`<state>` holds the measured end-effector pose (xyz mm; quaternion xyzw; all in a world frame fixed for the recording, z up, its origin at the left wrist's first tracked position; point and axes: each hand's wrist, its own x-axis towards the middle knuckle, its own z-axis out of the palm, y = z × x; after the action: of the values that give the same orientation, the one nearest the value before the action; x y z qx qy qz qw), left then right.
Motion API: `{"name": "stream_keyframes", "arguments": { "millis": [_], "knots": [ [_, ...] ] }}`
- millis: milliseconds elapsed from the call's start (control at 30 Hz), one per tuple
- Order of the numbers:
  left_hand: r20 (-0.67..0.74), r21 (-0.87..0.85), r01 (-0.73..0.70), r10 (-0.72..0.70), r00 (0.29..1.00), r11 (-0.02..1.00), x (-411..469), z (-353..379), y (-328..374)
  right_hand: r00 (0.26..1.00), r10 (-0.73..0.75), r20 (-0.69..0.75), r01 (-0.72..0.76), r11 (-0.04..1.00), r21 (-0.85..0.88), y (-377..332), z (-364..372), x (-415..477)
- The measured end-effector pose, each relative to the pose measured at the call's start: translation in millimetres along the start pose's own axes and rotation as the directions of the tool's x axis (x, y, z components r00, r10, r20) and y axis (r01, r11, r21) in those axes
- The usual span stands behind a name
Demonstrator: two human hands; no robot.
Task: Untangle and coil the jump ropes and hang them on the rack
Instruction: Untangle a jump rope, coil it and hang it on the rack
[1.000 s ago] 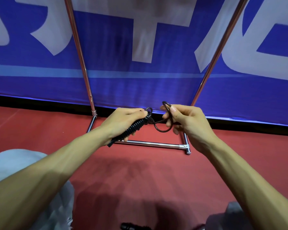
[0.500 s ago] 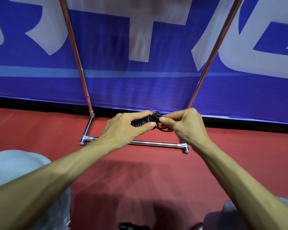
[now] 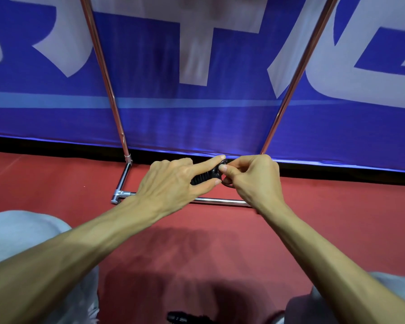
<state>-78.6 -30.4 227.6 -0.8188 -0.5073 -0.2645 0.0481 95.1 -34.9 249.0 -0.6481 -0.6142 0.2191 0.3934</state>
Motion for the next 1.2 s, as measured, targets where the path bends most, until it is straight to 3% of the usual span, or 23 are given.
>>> {"name": "stream_keyframes", "arguments": {
  "millis": [133, 333, 533, 667, 800, 933, 1200],
  "knots": [
    [0.053, 0.005, -0.002, 0.002, 0.999, 1.0, -1, 5, 1, 1.0, -0.007, 0.022, 0.008, 0.999, -0.046, -1, -2, -2],
    [0.12, -0.078, 0.162, -0.152, 0.981, 0.984, 2, -1, 1, 0.993, 0.065, 0.1, -0.088, 0.964, 0.252, -4, -2, -2],
    [0.117, -0.089, 0.192, -0.181, 0.977, 0.977, 4, 3, 0, 0.967, 0.075, 0.245, -0.161, 0.922, 0.351, -2, 1, -1],
    [0.137, -0.061, 0.148, -0.139, 0.981, 0.987, 7, 2, -4, 0.994, 0.025, 0.105, -0.052, 0.965, 0.258, -1, 3, 4],
    [0.177, -0.025, 0.091, -0.085, 0.981, 0.996, 6, 3, -4, 0.978, 0.067, 0.196, -0.125, 0.945, 0.303, 1, 1, 7],
    [0.275, -0.172, 0.204, -0.152, 0.949, 0.964, 7, 11, -5, 0.976, 0.062, 0.207, -0.131, 0.932, 0.338, 2, 2, 8],
    [0.402, -0.206, 0.263, -0.164, 0.901, 0.942, 3, 25, -18, 0.99, -0.007, 0.142, -0.027, 0.973, 0.231, 0, 0, 8]
  ]
}}
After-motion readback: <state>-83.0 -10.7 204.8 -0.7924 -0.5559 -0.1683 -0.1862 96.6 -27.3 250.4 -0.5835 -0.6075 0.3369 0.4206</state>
